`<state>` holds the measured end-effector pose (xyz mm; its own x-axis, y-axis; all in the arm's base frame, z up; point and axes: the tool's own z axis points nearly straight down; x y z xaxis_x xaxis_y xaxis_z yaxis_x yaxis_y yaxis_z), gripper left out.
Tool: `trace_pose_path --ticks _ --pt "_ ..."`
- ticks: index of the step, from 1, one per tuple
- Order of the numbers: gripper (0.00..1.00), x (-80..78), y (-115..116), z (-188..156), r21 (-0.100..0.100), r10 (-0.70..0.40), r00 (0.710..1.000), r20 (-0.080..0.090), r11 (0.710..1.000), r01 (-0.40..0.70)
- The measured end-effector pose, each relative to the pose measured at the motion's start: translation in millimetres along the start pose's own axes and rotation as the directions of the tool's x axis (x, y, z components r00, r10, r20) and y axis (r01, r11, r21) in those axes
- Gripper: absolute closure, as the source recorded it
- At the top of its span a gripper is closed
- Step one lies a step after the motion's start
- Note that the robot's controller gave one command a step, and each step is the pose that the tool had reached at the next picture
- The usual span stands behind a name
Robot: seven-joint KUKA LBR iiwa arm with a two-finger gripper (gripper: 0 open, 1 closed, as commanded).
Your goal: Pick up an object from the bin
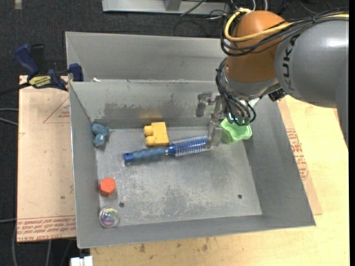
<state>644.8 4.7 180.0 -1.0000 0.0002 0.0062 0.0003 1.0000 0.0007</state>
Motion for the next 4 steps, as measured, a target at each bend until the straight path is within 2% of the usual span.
trace_pose_path --ticks 1,2,3,4 --pt "0.00 27.0 21 115 -0.001 -0.011 1.000 -0.001 1.000 0.011" --pt "0.00 29.8 29 78 -0.002 0.019 1.000 0.011 1.000 -0.019" --pt "0.00 26.9 25 77 -0.002 0.071 0.997 0.009 0.997 -0.071" --pt "0.00 21.5 32 112 -0.002 0.138 0.990 0.005 0.990 -0.138"
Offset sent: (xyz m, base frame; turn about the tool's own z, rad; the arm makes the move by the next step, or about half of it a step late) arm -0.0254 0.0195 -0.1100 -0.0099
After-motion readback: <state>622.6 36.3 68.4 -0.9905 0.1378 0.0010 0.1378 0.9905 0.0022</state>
